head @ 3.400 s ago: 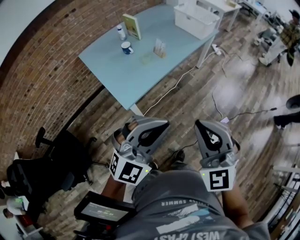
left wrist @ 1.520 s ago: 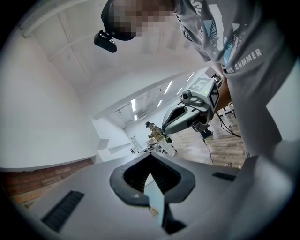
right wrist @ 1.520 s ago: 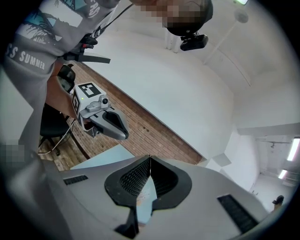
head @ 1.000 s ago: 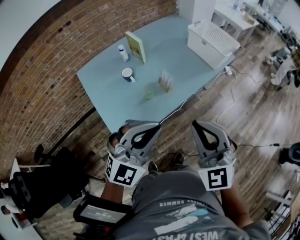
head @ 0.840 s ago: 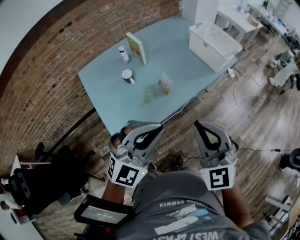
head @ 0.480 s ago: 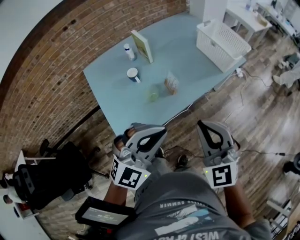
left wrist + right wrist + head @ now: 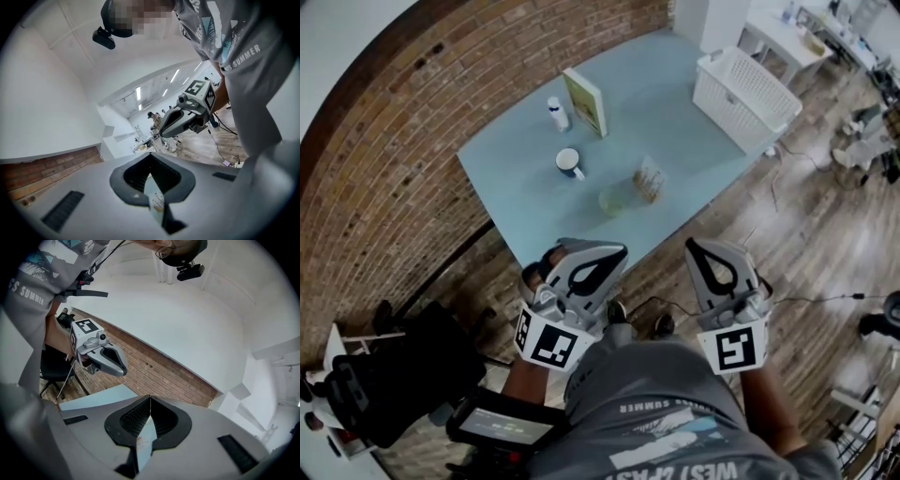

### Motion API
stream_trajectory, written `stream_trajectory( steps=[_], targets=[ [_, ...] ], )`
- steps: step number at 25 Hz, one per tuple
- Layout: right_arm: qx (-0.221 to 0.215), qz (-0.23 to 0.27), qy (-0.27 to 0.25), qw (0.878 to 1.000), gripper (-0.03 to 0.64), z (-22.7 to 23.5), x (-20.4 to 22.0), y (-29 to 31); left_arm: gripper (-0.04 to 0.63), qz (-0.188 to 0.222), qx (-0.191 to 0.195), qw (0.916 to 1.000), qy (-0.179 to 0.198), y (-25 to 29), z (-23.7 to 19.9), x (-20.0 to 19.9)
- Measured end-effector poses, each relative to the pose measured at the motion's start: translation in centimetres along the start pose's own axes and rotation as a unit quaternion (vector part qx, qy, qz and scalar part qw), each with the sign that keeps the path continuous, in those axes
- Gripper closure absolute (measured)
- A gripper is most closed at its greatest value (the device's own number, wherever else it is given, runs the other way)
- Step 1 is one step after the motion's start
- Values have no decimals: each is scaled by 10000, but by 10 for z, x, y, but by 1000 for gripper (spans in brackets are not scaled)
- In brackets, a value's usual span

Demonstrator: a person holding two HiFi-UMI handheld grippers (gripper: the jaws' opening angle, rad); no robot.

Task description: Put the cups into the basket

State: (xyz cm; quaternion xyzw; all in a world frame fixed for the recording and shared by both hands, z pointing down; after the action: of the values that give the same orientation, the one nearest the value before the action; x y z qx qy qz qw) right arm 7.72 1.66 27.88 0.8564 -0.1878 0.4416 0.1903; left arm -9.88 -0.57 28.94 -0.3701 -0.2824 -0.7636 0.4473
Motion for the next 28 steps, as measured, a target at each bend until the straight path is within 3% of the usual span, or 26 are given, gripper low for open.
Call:
stream_trajectory(
  steps=[12, 19, 28],
  targets=[
    [62, -436, -20, 9990, 604, -11, 0, 37, 594, 104, 273, 9994, -166, -7, -27, 41],
    [-105, -574, 139, 9982, 604, 4, 31, 47, 594, -29, 377, 9988, -297, 20, -23, 46],
    [-548, -617, 272, 9962, 604, 27, 79, 77, 594, -312, 189, 9985, -404, 52, -24, 49]
  ],
)
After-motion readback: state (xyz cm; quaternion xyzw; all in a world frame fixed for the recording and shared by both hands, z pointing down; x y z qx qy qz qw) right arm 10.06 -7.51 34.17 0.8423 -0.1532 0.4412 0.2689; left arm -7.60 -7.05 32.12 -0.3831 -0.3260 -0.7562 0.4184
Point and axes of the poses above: the fingertips, and each gripper's own axes: y forward along the fingers, z to its right, x out of its underside, the point moved 7 cm from there along -y, backward along the fingers, and after that the axes turned 1 degree about y, right-handed, at the moved point
